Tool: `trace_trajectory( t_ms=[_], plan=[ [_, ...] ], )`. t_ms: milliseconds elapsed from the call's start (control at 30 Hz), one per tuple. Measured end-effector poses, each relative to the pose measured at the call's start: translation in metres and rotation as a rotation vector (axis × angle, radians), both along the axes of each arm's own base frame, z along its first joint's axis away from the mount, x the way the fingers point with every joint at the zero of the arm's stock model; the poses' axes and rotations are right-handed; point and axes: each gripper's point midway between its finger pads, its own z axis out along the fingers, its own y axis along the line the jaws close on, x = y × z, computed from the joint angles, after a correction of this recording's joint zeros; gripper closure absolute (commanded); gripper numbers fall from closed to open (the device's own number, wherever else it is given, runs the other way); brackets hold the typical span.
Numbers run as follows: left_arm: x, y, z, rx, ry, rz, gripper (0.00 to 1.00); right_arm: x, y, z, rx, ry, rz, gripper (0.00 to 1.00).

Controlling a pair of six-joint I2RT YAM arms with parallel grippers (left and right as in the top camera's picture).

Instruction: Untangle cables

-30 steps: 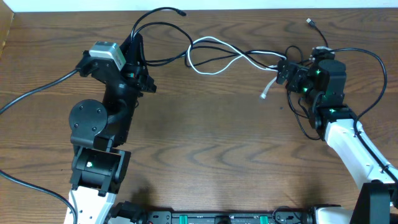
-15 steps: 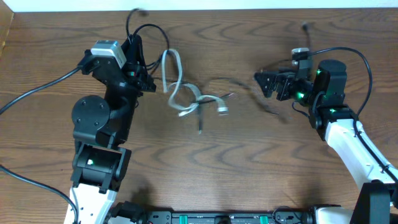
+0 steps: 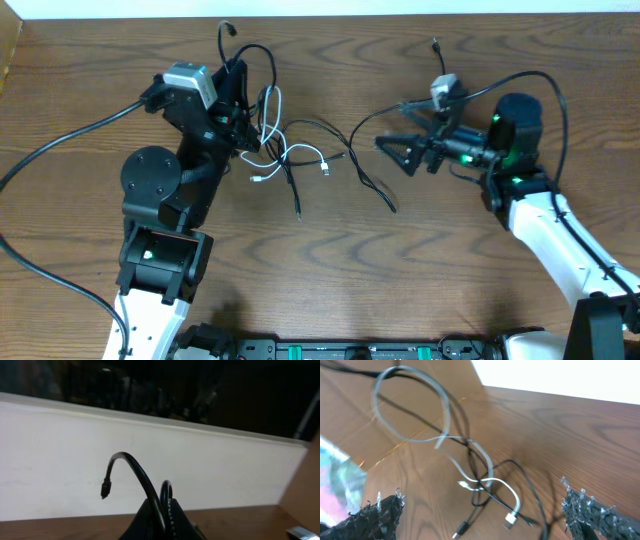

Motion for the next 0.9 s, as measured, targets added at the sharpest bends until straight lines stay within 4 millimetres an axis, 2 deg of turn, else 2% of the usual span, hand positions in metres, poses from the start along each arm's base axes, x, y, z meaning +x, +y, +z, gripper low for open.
trace_trajectory(
  t_ms=[133,233,400,600,900],
  plan=[
    [-0.005,-0.015,-0.002,-0.003,0.007,-0.091,0.93,-0.008,0.023,0.000,-0.026,-0.049,0.033,0.01],
    [-0.010,-0.025,-0.002,-0.017,0.015,-0.159,0.92,-0.008,0.031,0.001,-0.045,-0.094,0.029,0.04],
    [-0.018,-0.037,0.003,-0.081,0.029,-0.252,0.93,0.000,0.040,0.013,-0.075,-0.232,-0.021,0.01],
    [-0.028,-0.050,0.011,-0.136,0.027,-0.346,0.93,0.006,0.046,0.033,-0.069,-0.363,-0.058,0.01],
    [-0.042,-0.069,0.021,-0.181,0.016,-0.437,0.93,-0.009,0.068,0.040,-0.058,-0.421,-0.010,0.01]
  ],
)
